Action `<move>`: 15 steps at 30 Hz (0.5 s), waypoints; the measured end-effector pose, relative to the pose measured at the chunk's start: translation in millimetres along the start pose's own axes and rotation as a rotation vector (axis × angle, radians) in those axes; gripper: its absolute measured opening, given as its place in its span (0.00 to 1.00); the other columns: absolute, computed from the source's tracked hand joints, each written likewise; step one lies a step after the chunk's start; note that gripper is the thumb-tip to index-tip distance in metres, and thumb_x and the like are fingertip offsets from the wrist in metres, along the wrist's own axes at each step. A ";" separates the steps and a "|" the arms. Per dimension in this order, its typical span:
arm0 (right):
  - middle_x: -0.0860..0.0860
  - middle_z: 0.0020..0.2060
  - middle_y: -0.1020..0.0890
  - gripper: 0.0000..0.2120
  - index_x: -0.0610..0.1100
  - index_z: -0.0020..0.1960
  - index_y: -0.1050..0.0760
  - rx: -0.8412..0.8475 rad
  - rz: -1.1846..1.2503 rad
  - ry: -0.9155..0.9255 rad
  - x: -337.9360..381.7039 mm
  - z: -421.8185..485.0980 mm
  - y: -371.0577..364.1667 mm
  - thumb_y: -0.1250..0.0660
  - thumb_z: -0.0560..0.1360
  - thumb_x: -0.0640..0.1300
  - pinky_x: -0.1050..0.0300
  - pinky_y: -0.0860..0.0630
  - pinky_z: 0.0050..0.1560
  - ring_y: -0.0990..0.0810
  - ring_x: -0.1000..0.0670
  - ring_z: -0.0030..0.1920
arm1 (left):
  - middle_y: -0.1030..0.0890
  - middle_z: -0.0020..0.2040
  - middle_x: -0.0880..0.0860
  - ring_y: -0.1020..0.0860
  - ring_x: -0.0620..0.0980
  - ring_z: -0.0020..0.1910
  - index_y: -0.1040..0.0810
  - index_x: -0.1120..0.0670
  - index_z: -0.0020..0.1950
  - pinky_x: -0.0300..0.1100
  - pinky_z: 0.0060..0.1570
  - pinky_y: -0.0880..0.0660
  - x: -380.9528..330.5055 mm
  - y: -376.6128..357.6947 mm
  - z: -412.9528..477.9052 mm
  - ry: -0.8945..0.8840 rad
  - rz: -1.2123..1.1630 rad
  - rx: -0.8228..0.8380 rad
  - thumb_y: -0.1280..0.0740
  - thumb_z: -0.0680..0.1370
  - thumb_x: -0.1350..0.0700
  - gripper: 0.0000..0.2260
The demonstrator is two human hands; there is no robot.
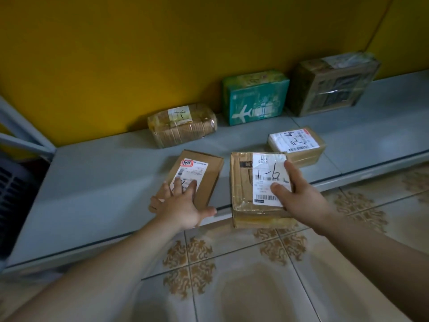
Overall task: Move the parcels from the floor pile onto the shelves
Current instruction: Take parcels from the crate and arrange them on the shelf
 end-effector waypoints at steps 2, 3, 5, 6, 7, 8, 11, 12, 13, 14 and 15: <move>0.56 0.54 0.22 0.33 0.61 0.79 0.55 -0.005 -0.001 0.014 -0.6 0.9 -0.8 0.40 0.81 0.55 0.53 0.21 0.47 0.20 0.55 0.48 | 0.64 0.79 0.50 0.65 0.59 0.77 0.57 0.40 0.78 0.67 0.69 0.58 1.1 0.0 8.1 -0.038 0.070 0.013 0.37 0.68 0.26 0.47; 0.57 0.54 0.22 0.33 0.61 0.79 0.55 -0.009 0.006 0.018 -1.4 1.5 -0.5 0.40 0.81 0.55 0.52 0.20 0.49 0.20 0.55 0.48 | 0.63 0.79 0.49 0.65 0.58 0.77 0.57 0.39 0.78 0.67 0.70 0.58 2.2 2.7 12.6 -0.070 0.095 0.016 0.36 0.68 0.28 0.46; 0.57 0.54 0.22 0.33 0.62 0.79 0.55 -0.006 0.022 0.015 -3.7 0.4 0.4 0.39 0.81 0.55 0.50 0.19 0.51 0.19 0.54 0.48 | 0.62 0.79 0.47 0.65 0.58 0.77 0.56 0.37 0.78 0.68 0.70 0.58 3.4 10.8 19.0 -0.133 0.147 0.035 0.33 0.69 0.31 0.45; 0.57 0.54 0.22 0.34 0.62 0.79 0.55 -0.004 0.028 0.008 -5.7 -1.7 0.8 0.39 0.81 0.55 0.50 0.19 0.51 0.19 0.55 0.48 | 0.63 0.79 0.46 0.65 0.59 0.77 0.55 0.36 0.77 0.68 0.70 0.58 5.0 14.0 23.2 -0.147 0.171 0.051 0.32 0.70 0.33 0.44; 0.57 0.54 0.22 0.34 0.62 0.79 0.55 -0.004 0.031 0.001 -7.3 -5.5 1.6 0.39 0.81 0.55 0.50 0.19 0.51 0.19 0.55 0.48 | 0.63 0.79 0.45 0.66 0.60 0.76 0.55 0.34 0.77 0.68 0.70 0.58 7.1 17.5 27.0 -0.141 0.180 0.076 0.31 0.70 0.36 0.43; 0.58 0.54 0.22 0.34 0.63 0.79 0.55 -0.007 0.023 -0.004 -9.9 -9.0 2.3 0.39 0.81 0.55 0.50 0.19 0.51 0.19 0.56 0.48 | 0.64 0.79 0.45 0.66 0.61 0.76 0.55 0.34 0.77 0.67 0.70 0.58 9.5 21.0 30.6 -0.127 0.171 0.102 0.30 0.72 0.39 0.42; 0.60 0.52 0.25 0.32 0.62 0.79 0.53 -0.031 -0.002 -0.013 -16.2 -18.2 6.3 0.39 0.81 0.55 0.58 0.25 0.46 0.24 0.61 0.44 | 0.63 0.79 0.46 0.64 0.63 0.76 0.53 0.35 0.77 0.61 0.74 0.58 12.0 24.0 44.4 -0.166 0.158 0.125 0.30 0.74 0.50 0.41; 0.61 0.51 0.26 0.32 0.62 0.79 0.52 -0.040 -0.006 -0.014 -18.8 -19.3 7.6 0.39 0.81 0.54 0.60 0.28 0.43 0.25 0.63 0.43 | 0.62 0.79 0.46 0.63 0.62 0.77 0.53 0.35 0.77 0.60 0.74 0.58 10.4 24.2 48.4 -0.211 0.174 0.110 0.32 0.75 0.53 0.40; 0.63 0.49 0.26 0.32 0.61 0.79 0.52 -0.049 -0.012 -0.010 -20.3 -20.3 8.6 0.39 0.81 0.54 0.63 0.29 0.40 0.26 0.64 0.42 | 0.61 0.79 0.46 0.62 0.60 0.77 0.52 0.35 0.77 0.61 0.74 0.57 9.2 23.4 52.6 -0.252 0.188 0.091 0.34 0.76 0.56 0.38; 0.66 0.46 0.27 0.32 0.62 0.79 0.52 -0.053 -0.020 -0.005 -21.8 -20.6 9.1 0.39 0.81 0.54 0.67 0.30 0.37 0.25 0.64 0.41 | 0.61 0.79 0.45 0.62 0.58 0.77 0.52 0.35 0.77 0.62 0.74 0.56 8.0 22.8 55.5 -0.279 0.192 0.074 0.36 0.76 0.58 0.37; 0.68 0.44 0.28 0.32 0.62 0.79 0.52 -0.056 -0.021 0.000 -22.1 -21.4 9.3 0.39 0.81 0.54 0.69 0.31 0.34 0.24 0.64 0.41 | 0.60 0.79 0.44 0.62 0.57 0.78 0.51 0.35 0.77 0.63 0.73 0.55 7.1 22.2 57.1 -0.291 0.187 0.059 0.37 0.76 0.59 0.37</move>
Point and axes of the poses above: each hand's wrist, its own z-axis towards the middle knuckle, its own y-axis out of the back of the hand, x = y × z, the point moved 5 cm from there along z, towards the middle knuckle
